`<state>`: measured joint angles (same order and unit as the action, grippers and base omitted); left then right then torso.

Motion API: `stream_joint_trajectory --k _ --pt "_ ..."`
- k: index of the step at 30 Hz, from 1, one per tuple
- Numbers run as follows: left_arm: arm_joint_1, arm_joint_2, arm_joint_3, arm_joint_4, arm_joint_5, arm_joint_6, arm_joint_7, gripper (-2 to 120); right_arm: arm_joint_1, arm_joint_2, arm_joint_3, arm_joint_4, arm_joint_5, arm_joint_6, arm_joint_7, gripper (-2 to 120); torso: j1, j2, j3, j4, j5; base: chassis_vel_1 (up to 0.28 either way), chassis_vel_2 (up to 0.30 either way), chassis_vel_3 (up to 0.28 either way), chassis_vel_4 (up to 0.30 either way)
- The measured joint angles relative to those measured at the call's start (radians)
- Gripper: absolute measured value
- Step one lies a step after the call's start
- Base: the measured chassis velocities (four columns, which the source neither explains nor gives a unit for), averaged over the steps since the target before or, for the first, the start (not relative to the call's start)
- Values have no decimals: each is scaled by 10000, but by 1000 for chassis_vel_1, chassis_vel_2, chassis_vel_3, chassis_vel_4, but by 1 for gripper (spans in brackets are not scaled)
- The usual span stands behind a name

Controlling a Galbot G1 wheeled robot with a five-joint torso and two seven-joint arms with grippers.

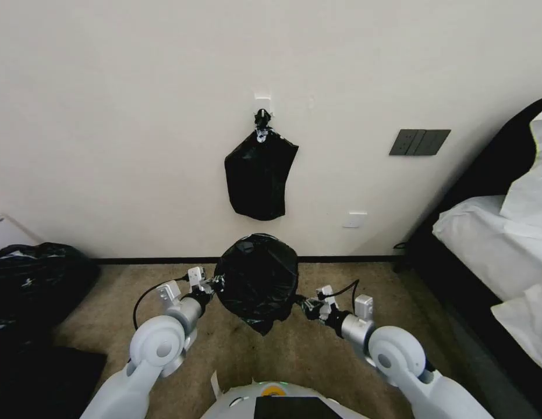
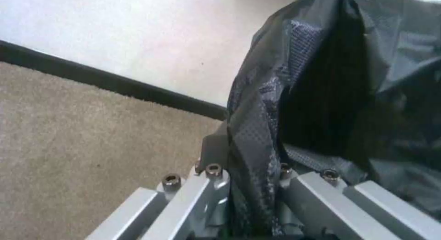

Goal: Place a trash bag onto the trash bin.

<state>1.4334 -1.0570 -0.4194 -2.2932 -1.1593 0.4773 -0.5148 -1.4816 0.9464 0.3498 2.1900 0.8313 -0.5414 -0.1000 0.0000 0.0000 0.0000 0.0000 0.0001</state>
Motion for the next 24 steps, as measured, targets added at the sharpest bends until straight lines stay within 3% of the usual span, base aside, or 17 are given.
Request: stream_joint_trajectory --k 15,24 --pt "224 -128 130 -39 -95 83 -12 2 -86 387 -484 -371 -841 142 -42 0 0 0 0 1 0 0 0 0 0" --pt "76 -61 -12 168 -53 75 -9 2 -375 220 -127 269 -663 197 -86 0 0 0 0 1 -1 0 0 0 0"
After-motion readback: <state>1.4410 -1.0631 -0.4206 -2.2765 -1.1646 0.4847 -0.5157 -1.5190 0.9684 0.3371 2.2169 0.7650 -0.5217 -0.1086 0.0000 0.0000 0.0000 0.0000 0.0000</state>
